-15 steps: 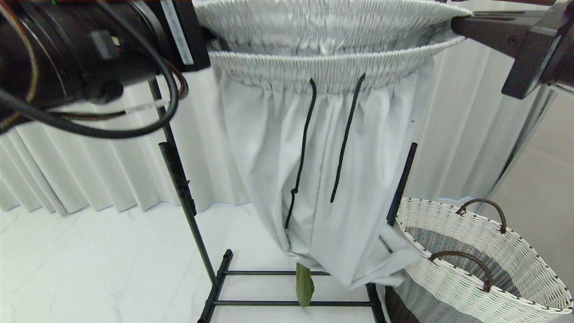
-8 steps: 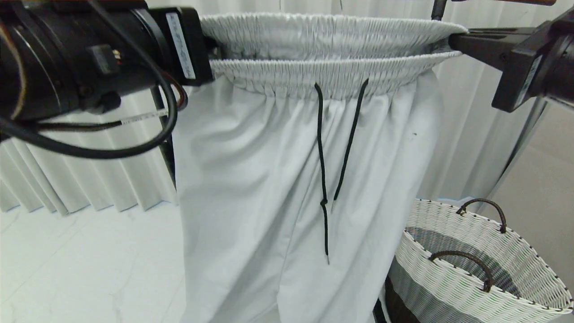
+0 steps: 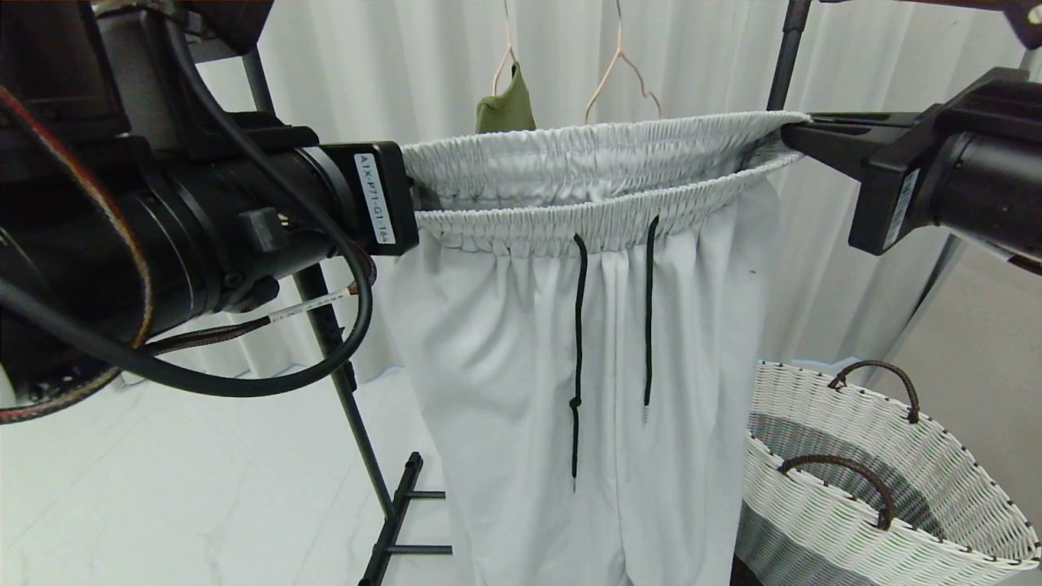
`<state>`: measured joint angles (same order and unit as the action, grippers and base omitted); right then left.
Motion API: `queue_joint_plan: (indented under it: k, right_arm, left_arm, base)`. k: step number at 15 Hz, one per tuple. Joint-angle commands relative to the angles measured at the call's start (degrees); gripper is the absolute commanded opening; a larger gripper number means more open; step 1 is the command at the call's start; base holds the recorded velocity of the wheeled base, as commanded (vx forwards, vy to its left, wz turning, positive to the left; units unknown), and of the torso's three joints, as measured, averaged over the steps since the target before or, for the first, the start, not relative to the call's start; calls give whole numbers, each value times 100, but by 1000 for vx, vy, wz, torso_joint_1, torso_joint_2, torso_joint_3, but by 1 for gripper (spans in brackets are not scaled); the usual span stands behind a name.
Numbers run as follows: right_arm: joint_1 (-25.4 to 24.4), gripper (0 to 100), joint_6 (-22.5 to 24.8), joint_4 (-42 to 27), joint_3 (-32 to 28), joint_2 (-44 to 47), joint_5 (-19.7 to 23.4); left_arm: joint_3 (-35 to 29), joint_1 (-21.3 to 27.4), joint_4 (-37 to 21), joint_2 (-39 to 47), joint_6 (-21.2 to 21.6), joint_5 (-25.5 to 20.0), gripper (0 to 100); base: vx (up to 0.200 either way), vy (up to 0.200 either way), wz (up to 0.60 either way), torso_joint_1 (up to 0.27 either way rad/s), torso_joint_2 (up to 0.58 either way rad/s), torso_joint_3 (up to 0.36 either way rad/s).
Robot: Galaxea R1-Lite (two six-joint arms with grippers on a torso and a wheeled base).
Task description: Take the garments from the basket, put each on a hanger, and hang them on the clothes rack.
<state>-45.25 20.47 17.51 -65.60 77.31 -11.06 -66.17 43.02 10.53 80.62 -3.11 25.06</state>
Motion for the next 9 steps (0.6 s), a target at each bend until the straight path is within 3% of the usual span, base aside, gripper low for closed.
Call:
queue_joint_plan:
  k: [1, 4, 9]
  right_arm:
    - [52, 0, 1, -2, 12, 21, -19]
    - [148, 0, 1, -2, 161, -67, -257]
    - [69, 0, 27, -239, 328, -718, -265]
  left_arm:
    - [-45, 75, 1, -46, 3, 69, 0]
    - [-142, 585, 28, 103, -6, 816, 0]
    - [-1249, 673, 37, 938, -6, 869, 0]
  base:
    - [0, 0, 0, 0, 0, 0]
    - [0, 0, 0, 0, 0, 0]
    - [0, 0, 0, 0, 0, 0]
